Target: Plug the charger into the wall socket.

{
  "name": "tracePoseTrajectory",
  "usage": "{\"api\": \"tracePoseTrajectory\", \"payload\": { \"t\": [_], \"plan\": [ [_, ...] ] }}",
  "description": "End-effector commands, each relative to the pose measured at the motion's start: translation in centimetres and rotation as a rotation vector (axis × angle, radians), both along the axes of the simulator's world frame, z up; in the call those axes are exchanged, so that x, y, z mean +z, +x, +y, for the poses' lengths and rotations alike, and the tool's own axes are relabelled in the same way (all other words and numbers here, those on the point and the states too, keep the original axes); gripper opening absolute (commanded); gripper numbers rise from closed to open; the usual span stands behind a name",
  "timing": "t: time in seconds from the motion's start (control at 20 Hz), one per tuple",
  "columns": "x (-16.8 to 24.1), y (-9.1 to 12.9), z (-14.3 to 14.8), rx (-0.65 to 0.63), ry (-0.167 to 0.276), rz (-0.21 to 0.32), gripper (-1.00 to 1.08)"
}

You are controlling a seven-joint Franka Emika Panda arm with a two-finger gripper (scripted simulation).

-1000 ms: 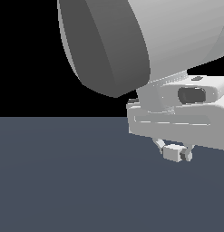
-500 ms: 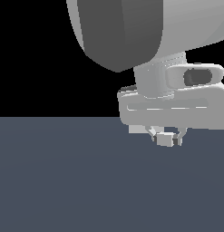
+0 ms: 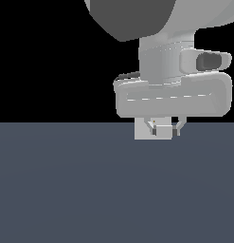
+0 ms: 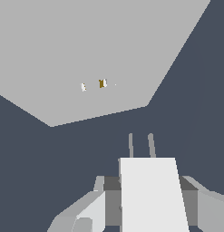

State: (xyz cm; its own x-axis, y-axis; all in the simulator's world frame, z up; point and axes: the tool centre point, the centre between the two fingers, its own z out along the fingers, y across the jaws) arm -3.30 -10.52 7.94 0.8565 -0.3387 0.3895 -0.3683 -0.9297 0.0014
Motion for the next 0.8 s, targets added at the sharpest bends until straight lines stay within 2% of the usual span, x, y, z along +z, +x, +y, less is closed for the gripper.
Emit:
{"api": "tracePoseTrajectory", "payload": {
  "t": [0.0,0.35,0.75],
  "plan": [
    [0.6,0.1,0.4,0.064,-0.001,0.000,-1.00],
    [1.6,0.1,1.1,0.174,0.000,0.003,-1.00],
    [2.1,0.1,1.5,0.232,0.003,0.006,-1.00]
  ]
}}
